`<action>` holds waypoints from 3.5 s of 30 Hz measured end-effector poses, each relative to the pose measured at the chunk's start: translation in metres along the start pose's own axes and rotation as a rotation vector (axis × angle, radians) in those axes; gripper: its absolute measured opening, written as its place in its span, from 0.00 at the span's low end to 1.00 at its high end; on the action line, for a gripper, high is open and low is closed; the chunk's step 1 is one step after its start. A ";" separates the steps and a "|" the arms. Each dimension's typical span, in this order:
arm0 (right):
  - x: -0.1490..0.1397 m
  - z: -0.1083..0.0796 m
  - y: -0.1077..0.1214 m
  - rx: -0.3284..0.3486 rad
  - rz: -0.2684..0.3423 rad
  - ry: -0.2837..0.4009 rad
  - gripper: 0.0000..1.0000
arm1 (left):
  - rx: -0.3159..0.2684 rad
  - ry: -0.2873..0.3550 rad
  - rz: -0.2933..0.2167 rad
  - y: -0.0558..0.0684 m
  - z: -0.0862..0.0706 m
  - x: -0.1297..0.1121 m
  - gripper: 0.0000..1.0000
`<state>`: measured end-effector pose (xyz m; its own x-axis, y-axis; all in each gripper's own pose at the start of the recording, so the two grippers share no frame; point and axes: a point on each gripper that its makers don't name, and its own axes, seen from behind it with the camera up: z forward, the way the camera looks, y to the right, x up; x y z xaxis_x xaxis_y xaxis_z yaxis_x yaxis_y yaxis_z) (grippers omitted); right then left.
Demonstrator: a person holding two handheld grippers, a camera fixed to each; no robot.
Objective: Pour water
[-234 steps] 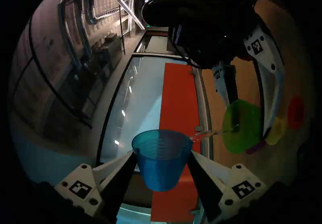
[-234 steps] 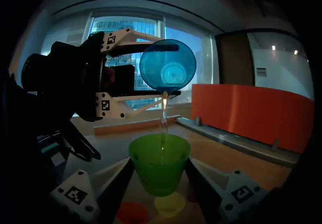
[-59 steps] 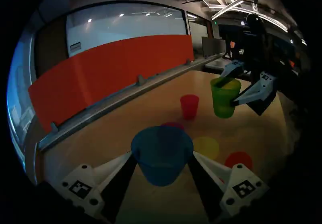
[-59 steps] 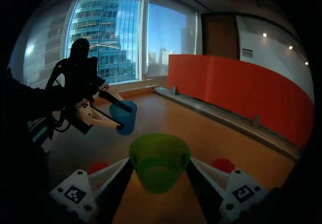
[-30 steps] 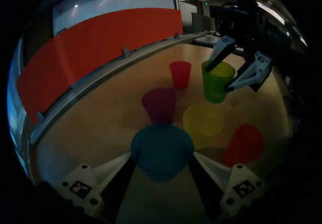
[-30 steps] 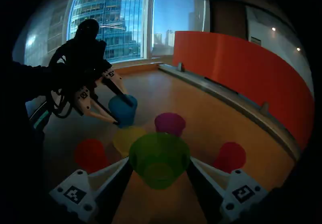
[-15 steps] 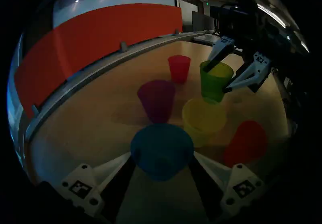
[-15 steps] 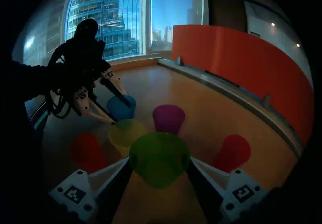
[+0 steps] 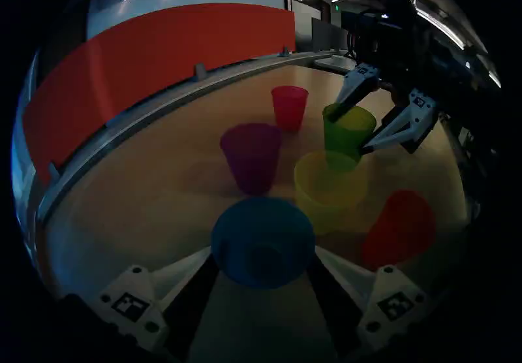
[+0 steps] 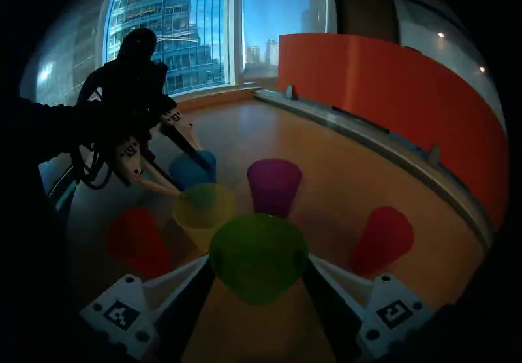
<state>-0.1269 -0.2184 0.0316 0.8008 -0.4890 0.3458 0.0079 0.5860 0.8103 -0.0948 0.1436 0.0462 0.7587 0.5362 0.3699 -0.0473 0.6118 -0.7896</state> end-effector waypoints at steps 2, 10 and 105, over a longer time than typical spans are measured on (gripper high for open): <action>-0.002 0.001 0.000 0.000 0.003 -0.003 0.90 | 0.000 -0.002 -0.002 0.000 0.000 -0.001 0.85; -0.012 0.005 -0.002 0.002 0.011 -0.016 0.90 | -0.005 -0.009 -0.001 0.002 -0.001 -0.006 0.85; 0.002 -0.118 -0.006 -0.357 0.180 0.310 1.00 | 0.310 0.331 -0.225 -0.007 -0.122 0.001 0.85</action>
<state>-0.0553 -0.1467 -0.0284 0.9481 -0.1769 0.2643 0.0146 0.8544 0.5194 -0.0144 0.0690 -0.0077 0.9353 0.1888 0.2994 -0.0115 0.8617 -0.5074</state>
